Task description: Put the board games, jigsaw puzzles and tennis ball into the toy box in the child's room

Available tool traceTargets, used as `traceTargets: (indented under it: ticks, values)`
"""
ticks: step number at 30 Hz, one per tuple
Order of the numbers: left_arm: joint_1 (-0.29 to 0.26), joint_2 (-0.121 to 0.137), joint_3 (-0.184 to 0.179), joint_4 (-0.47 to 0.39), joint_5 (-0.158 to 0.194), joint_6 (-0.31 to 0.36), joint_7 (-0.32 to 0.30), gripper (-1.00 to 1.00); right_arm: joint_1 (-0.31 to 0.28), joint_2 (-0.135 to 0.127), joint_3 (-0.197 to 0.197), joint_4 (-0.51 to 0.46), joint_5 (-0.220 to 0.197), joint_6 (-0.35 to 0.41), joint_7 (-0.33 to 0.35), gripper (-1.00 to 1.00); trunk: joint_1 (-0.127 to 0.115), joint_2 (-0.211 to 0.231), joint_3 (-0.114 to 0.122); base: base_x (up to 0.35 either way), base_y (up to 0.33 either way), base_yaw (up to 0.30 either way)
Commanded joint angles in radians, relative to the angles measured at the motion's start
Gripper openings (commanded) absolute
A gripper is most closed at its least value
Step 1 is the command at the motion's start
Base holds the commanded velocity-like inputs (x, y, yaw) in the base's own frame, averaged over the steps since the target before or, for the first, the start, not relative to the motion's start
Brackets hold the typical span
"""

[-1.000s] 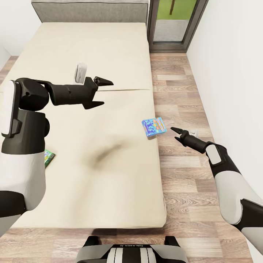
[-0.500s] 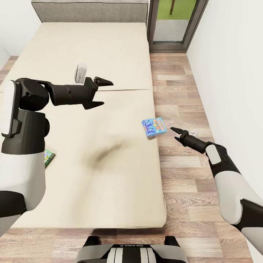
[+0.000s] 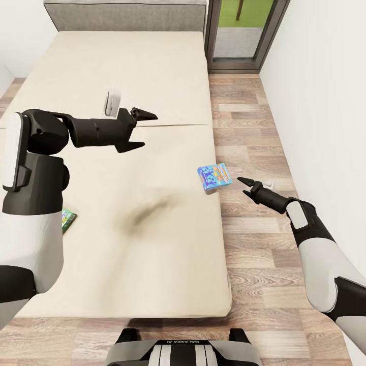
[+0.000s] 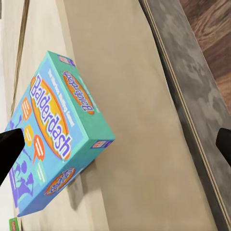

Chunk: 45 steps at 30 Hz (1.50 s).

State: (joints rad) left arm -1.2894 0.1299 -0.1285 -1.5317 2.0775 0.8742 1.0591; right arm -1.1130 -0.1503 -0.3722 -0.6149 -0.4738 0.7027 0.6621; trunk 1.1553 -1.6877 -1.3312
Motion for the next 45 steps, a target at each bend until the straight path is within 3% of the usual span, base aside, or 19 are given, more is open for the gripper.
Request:
traceTargets:
  ticks: [1,32,45]
  values:
    - [-0.001,0.0,0.0,0.0,0.009,0.0,0.01,1.0,-0.001,0.0,-0.003,0.0,-0.002,0.007,0.001,1.0,0.0,0.0,0.0,0.0,0.0,0.0]
    - [0.002,0.0,-0.001,0.001,0.008,0.0,0.011,1.0,-0.019,-0.009,-0.004,0.066,-0.006,0.014,-0.026,1.0,0.0,0.0,0.0,0.0,0.0,0.0]
    - [0.002,0.0,-0.002,0.002,0.008,0.0,0.011,1.0,-0.018,-0.014,-0.004,0.07,-0.042,0.01,-0.023,1.0,0.0,0.0,0.0,0.0,0.0,0.006]
